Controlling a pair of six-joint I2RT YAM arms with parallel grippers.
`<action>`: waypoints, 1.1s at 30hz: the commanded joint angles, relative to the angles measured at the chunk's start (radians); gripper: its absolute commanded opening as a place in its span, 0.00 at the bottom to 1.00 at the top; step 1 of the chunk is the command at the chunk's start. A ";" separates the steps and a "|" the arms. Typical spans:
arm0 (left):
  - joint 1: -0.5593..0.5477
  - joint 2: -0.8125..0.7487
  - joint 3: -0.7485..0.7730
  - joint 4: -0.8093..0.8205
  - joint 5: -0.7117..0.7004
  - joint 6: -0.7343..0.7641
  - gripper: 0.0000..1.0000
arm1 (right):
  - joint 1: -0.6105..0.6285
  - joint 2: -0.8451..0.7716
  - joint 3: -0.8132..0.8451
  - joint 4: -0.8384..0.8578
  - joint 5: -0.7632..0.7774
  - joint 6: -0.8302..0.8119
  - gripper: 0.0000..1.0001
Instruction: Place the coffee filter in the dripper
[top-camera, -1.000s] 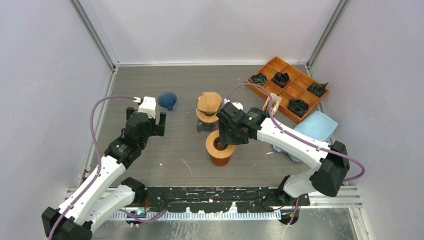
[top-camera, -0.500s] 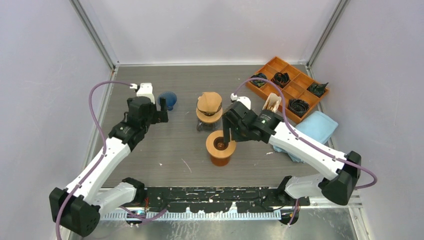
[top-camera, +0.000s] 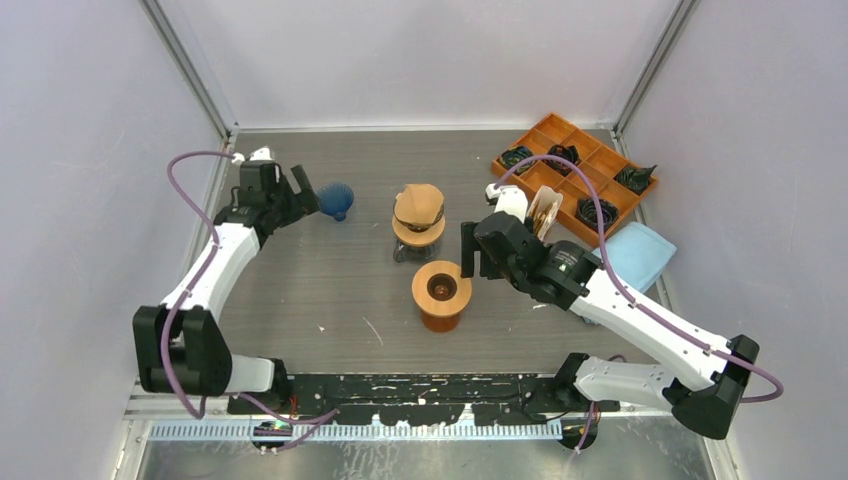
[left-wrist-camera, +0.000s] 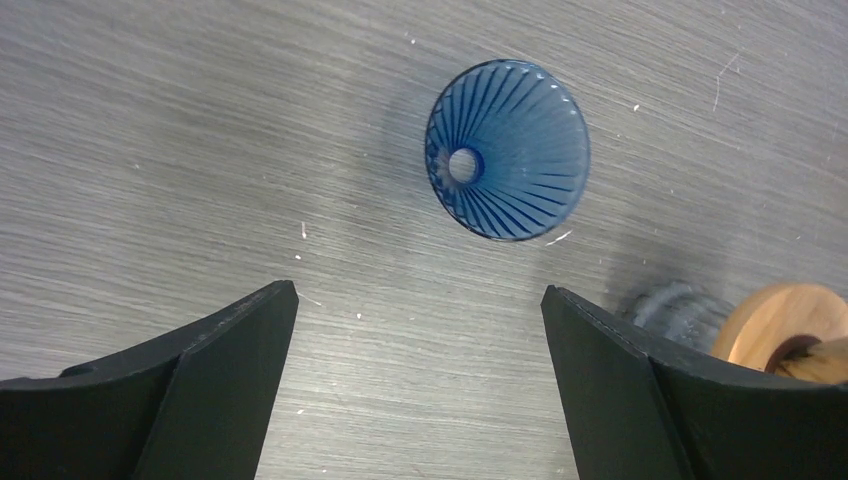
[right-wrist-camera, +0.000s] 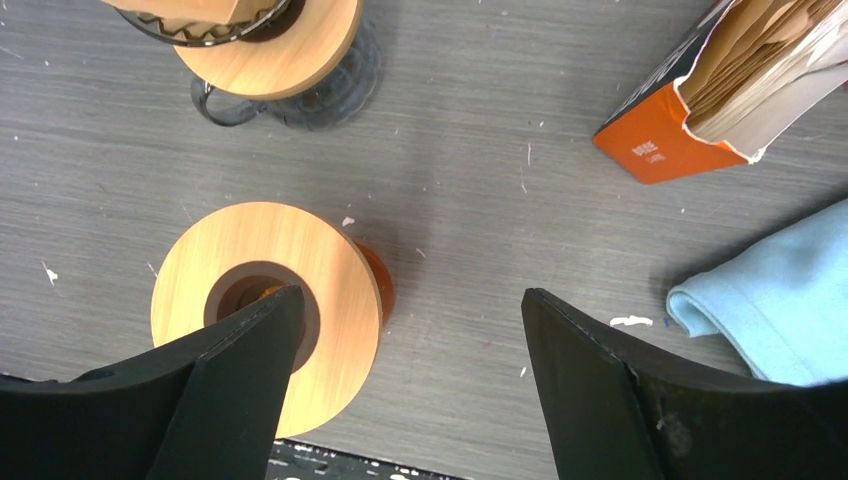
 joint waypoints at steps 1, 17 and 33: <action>0.083 0.069 0.047 0.082 0.225 -0.109 0.92 | -0.006 -0.044 -0.022 0.120 0.068 -0.030 0.87; 0.203 0.453 0.221 0.179 0.527 -0.229 0.50 | -0.017 0.029 -0.024 0.162 0.089 -0.006 0.89; 0.205 0.481 0.232 0.182 0.580 -0.245 0.05 | -0.027 0.140 0.082 0.123 0.086 0.004 0.89</action>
